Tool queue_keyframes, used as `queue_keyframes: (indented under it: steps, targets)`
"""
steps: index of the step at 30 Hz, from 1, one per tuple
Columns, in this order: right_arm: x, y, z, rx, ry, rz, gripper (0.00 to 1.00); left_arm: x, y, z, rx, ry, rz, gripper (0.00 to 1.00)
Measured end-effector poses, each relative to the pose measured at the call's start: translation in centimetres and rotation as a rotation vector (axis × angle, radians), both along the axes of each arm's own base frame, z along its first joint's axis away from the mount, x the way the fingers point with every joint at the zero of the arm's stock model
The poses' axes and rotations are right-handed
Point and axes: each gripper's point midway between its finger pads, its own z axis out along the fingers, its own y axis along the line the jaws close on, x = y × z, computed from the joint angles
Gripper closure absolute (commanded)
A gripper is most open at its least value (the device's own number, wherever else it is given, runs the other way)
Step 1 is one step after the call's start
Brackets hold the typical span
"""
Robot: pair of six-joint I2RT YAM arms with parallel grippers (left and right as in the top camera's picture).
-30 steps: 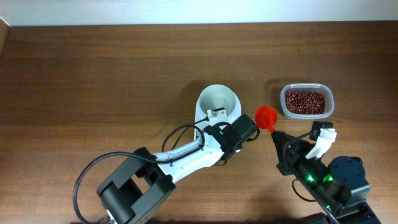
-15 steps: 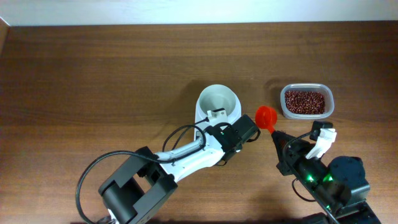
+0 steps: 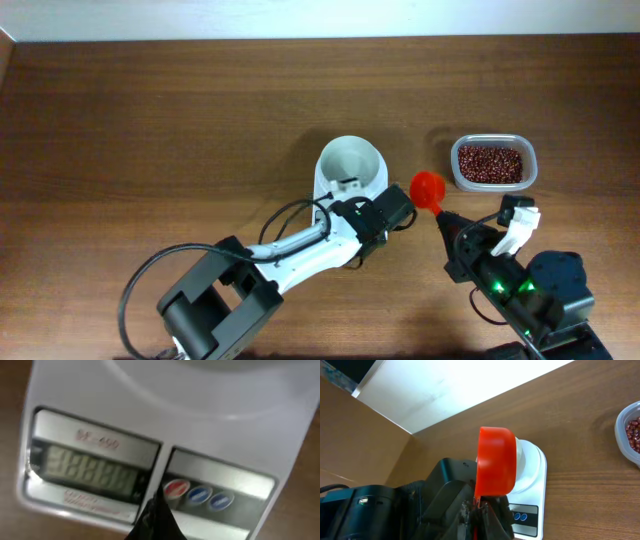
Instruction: Scoop and weigh 50g on scale
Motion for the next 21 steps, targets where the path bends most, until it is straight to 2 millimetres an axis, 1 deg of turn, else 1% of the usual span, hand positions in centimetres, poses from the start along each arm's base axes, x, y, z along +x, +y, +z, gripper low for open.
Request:
queue_keyframes:
  steps: [1,3,4,6,7,8,9,10,11,12,14,16,17,19,21]
  targets:
    - [-0.1,0.0,-0.2,-0.003,0.010,0.001,0.96,-1.2,0.6,0.2,0.012,0.054,-0.007,1.00]
    - [-0.1,0.0,-0.3,-0.003,0.014,0.003,0.96,-2.0,1.3,1.0,0.023,0.078,-0.016,1.00]
    - [-0.2,0.0,-0.4,-0.004,0.017,0.004,0.96,-2.7,1.9,2.3,0.019,0.082,-0.024,1.00]
    - [-0.2,0.0,-0.4,-0.004,0.019,0.004,0.96,-2.7,1.8,6.7,-0.053,0.014,-0.051,1.00]
    - [-0.2,0.0,-0.4,-0.004,0.018,0.004,0.96,-2.9,2.2,8.8,-0.076,-0.019,-0.069,0.88]
    - [-0.2,0.0,-0.4,-0.004,0.018,0.004,0.96,-3.2,3.1,11.6,-0.092,-0.071,-0.091,0.70]
    - [-0.2,0.0,-0.5,-0.006,0.023,0.004,0.96,-3.3,3.6,12.6,-0.093,-0.092,-0.098,0.27]
    - [-0.2,0.0,-0.6,-0.006,0.027,0.003,0.96,-3.7,5.6,14.6,-0.057,-0.138,-0.094,0.01]
    - [-0.3,0.0,-0.8,-0.010,0.035,0.004,0.96,-4.0,7.2,16.1,-0.030,-0.183,-0.086,0.01]
    - [-0.4,-0.1,-1.0,-0.012,0.044,0.004,0.96,-4.2,8.4,17.3,-0.018,-0.215,-0.075,0.01]
    - [-0.5,-0.1,-1.3,-0.015,0.056,0.003,0.96,-4.8,10.4,18.9,0.010,-0.256,-0.056,0.01]
    - [-0.5,-0.1,-1.3,-0.016,0.058,0.004,0.96,-6.0,12.3,19.2,0.056,-0.241,-0.057,0.01]
    - [-0.5,-0.1,-1.4,-0.016,0.059,0.004,0.96,-6.5,12.9,19.2,0.073,-0.225,-0.060,0.01]
    - [-0.6,-0.1,-1.5,-0.018,0.065,0.004,0.96,-6.8,13.2,19.0,0.106,-0.211,-0.101,0.01]
    - [-0.7,-0.1,-1.7,-0.021,0.073,0.004,0.96,-6.7,13.2,19.0,0.169,-0.209,-0.214,0.01]
